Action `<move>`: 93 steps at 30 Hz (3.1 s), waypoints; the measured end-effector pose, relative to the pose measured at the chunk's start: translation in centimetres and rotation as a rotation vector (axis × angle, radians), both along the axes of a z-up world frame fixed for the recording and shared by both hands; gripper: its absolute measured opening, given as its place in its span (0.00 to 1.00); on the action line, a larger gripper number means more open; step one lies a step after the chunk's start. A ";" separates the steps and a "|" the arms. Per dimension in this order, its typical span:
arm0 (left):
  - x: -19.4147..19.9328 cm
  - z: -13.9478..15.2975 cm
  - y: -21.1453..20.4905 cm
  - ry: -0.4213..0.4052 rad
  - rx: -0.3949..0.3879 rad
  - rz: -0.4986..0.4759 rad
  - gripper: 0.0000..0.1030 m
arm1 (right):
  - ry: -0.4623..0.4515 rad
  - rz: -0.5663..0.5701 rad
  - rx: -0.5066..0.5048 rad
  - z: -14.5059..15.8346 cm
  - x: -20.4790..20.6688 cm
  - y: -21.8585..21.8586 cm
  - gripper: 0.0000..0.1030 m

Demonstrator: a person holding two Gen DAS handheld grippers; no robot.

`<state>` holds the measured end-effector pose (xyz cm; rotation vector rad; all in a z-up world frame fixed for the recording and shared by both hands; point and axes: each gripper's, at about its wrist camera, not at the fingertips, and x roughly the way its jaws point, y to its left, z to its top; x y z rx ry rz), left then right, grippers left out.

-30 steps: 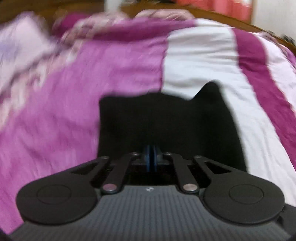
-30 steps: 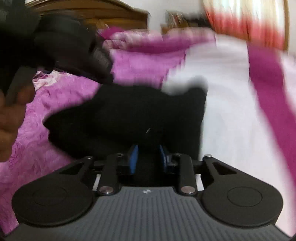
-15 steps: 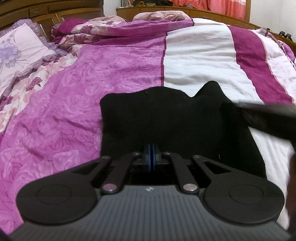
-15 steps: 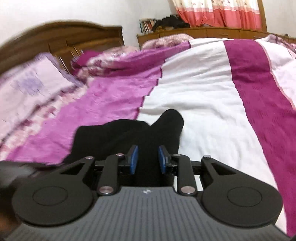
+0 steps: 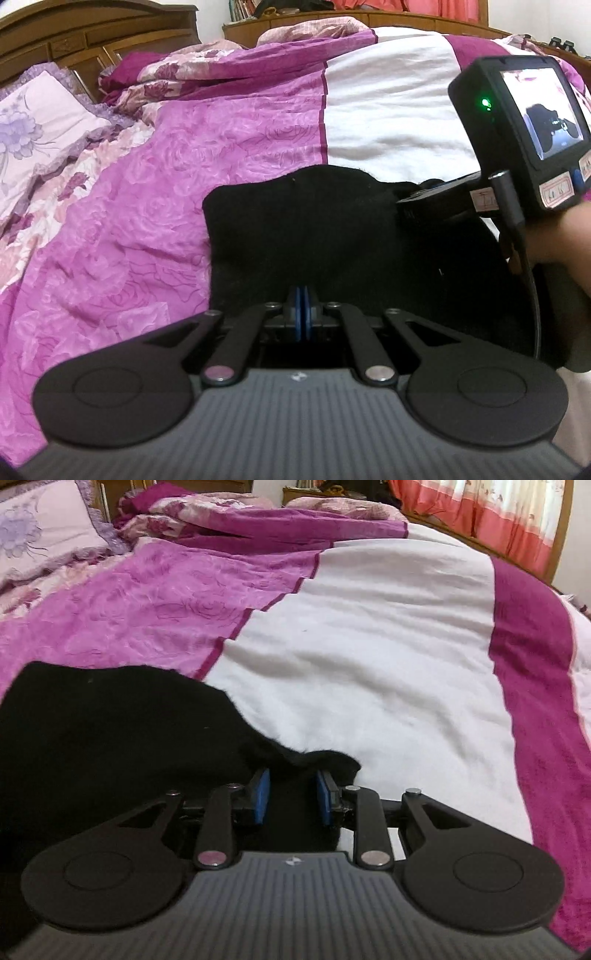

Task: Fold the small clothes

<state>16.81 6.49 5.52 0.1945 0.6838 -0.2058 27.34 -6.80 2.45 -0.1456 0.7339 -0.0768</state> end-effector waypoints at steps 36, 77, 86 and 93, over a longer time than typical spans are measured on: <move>0.8 2.6 13.9 0.022 -0.669 0.103 0.81 | -0.197 -0.080 0.447 5.2 -17.9 -3.9 1.00; -12.8 0.0 1.4 0.260 -0.529 -0.187 0.29 | 0.038 -0.235 1.104 2.0 -26.9 -15.7 0.34; -20.8 0.8 -1.8 0.062 -0.197 -0.176 0.64 | -0.034 -0.201 0.746 2.4 -38.6 -15.1 0.72; -21.0 0.9 -3.2 0.035 -0.162 -0.148 0.75 | -0.214 -0.186 0.623 4.4 -43.5 -15.7 0.76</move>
